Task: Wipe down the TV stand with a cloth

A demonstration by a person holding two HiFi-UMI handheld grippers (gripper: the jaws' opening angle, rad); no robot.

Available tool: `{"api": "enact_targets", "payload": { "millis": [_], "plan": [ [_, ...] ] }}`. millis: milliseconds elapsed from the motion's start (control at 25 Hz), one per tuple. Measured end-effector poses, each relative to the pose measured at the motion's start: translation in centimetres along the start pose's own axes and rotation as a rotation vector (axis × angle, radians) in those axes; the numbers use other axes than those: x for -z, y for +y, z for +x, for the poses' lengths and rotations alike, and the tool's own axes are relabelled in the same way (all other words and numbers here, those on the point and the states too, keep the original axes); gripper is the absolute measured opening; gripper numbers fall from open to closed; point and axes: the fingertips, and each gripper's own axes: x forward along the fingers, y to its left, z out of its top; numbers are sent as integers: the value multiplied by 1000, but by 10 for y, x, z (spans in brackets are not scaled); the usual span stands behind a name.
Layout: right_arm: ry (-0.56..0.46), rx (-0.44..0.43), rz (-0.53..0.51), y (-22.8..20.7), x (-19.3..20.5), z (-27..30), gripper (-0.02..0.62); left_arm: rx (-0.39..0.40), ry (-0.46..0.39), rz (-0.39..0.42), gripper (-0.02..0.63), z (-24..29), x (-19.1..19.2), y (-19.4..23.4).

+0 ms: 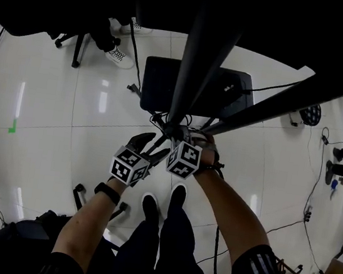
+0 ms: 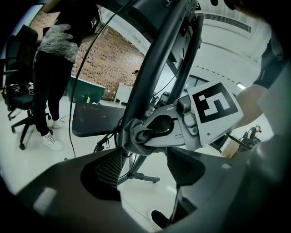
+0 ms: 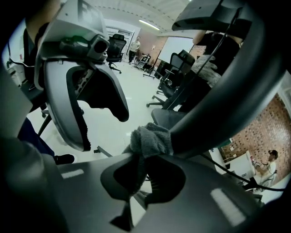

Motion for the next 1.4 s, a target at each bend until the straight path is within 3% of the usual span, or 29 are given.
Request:
{"api": "enact_targets", "payload": {
  "millis": [280, 600, 880, 1120, 1400],
  "plan": [
    [-7, -20, 75, 5, -1, -6, 15, 6, 2, -2, 331, -10, 0, -4],
    [-132, 64, 153, -14, -35, -110, 15, 37, -73, 37, 331, -63, -47, -52],
    [-218, 200, 162, -67, -73, -220, 15, 48, -170, 128, 331, -120, -122, -97],
    [-324, 300, 151, -104, -115, -338, 15, 78, -222, 217, 331, -180, -190, -161],
    [-375, 481, 22, -161, -155, -468, 15, 109, -328, 394, 330, -220, -277, -230]
  ]
}}
